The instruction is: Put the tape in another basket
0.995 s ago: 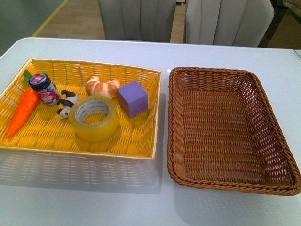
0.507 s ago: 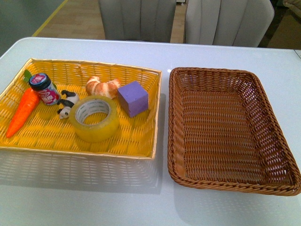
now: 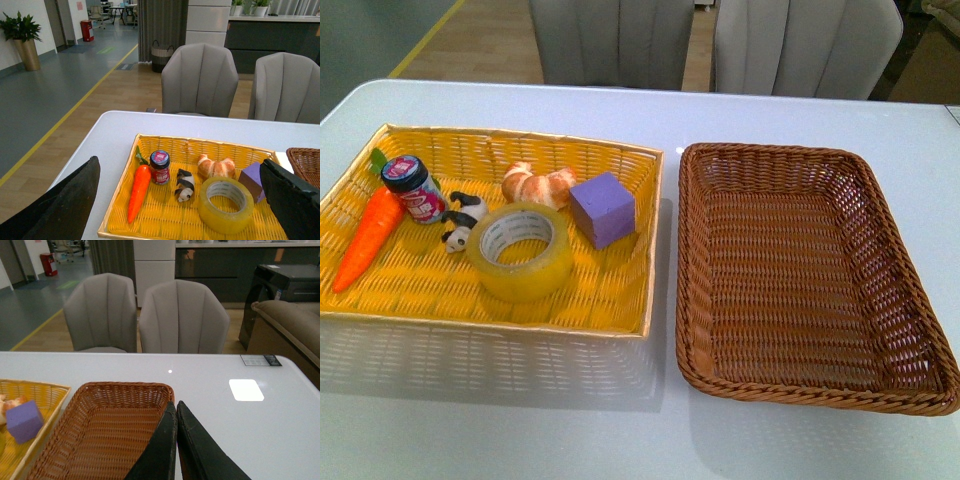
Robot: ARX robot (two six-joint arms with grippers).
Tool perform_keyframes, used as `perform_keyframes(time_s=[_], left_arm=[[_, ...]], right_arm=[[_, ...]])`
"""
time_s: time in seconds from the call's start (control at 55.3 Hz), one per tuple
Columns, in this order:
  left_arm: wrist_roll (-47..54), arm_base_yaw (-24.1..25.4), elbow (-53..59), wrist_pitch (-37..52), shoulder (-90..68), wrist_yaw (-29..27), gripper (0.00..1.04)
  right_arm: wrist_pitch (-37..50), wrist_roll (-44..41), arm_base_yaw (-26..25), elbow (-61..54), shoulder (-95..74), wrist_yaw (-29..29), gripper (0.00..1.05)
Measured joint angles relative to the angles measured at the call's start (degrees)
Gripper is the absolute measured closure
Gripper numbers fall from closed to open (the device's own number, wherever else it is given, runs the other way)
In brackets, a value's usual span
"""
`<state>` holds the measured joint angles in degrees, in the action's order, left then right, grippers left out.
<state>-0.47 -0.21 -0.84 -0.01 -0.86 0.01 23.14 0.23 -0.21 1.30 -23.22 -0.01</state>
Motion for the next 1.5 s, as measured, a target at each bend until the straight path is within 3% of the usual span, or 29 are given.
perform_keyframes(time_s=[0.669,0.76,0.959,1.158,1.212,1.285,1.357,1.502], left_arm=[[0.0,0.0,0.0,0.0,0.0,0.0,0.09],[0.0,0.0,0.0,0.0,0.0,0.0,0.09],[0.0,0.0,0.0,0.0,0.0,0.0,0.09],[-0.6,0.6,-0.5,-1.6,-1.0,1.8,0.09],[-3.5,3.2,-6.8,-15.7,-9.1,12.2,0.09],[-5.9,3.4,-13.2,-25.0,-22.3,17.9,0.09],[-6.5,2.5,-15.8,-22.7,-31.2,17.7,0.09],[-6.6,0.2,-20.2,-7.6,-50.2,14.4,0.09]], right_arm=[[-12.9,0.0,0.0,0.0,13.0,0.0,1.03],[-22.4,0.0,0.1,0.0,21.0,0.0,1.03],[-23.0,0.0,0.1,0.0,22.8,0.0,1.03],[-23.0,-0.1,0.1,0.0,22.9,0.0,0.66],[-23.1,0.0,0.1,0.0,22.9,0.0,0.56],[-23.1,0.0,0.1,0.0,22.9,0.0,0.44],[-23.1,0.0,0.1,0.0,22.9,0.0,0.33],[-23.1,0.0,0.1,0.0,22.9,0.0,0.09]])
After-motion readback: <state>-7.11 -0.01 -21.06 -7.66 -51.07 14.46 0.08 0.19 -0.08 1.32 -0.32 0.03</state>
